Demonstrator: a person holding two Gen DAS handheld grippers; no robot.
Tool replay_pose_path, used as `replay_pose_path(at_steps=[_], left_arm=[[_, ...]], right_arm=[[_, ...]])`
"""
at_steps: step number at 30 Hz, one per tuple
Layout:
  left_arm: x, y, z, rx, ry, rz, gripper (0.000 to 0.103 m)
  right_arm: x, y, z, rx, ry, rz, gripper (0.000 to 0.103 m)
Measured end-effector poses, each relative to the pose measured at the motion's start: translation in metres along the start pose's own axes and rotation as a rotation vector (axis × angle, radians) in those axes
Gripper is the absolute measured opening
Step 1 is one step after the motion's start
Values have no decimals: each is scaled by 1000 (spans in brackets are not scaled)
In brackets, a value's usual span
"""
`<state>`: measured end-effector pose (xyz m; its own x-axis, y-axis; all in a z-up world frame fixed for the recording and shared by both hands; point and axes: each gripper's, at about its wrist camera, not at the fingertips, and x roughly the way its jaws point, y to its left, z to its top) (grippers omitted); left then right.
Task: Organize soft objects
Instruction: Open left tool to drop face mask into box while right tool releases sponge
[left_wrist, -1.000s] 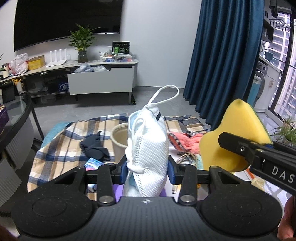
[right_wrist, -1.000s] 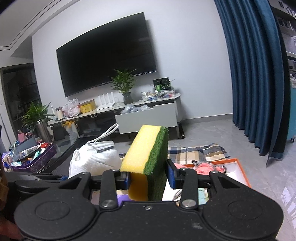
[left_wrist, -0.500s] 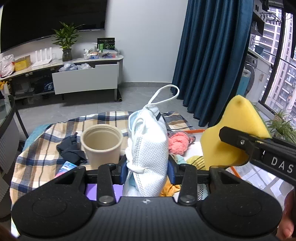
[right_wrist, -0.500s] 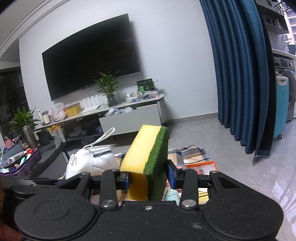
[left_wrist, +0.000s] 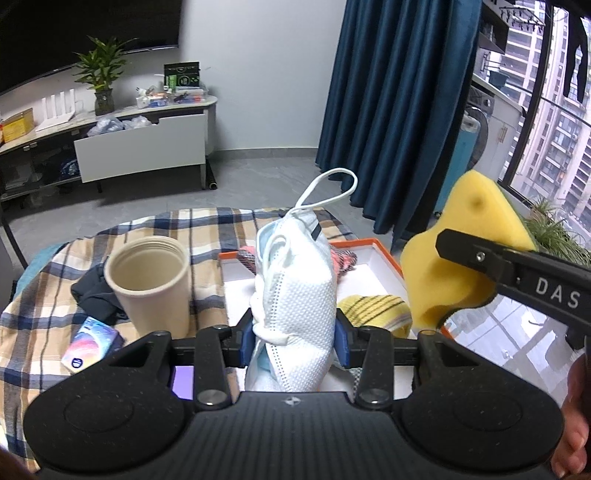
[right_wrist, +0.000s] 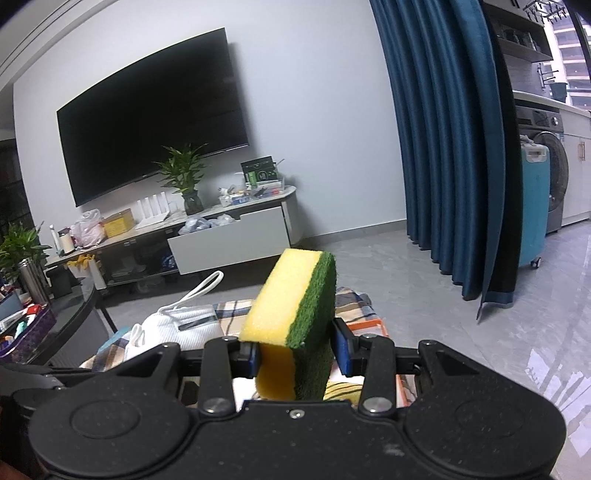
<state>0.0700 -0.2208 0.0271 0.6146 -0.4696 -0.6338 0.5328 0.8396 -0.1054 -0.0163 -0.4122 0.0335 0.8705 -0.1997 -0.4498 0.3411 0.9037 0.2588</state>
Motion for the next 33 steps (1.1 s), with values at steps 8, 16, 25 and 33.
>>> replay_pose_path(at_steps=[8,16,25,33], left_arm=[[7,-13,-5,20,24,-33,42],[14,-22,-13,32,59,-61,43],[17,-30,-22,43,100,-105,44],[22,-33,-30,57,142,-174,70]], right_arm=[[4,-12,-1,2,6,-29,47],[3,-19,-7,-12,24,-60,48],[12,-15,-8,-19,53,-99,57],[12,-15,-4,5,35,-82,68]])
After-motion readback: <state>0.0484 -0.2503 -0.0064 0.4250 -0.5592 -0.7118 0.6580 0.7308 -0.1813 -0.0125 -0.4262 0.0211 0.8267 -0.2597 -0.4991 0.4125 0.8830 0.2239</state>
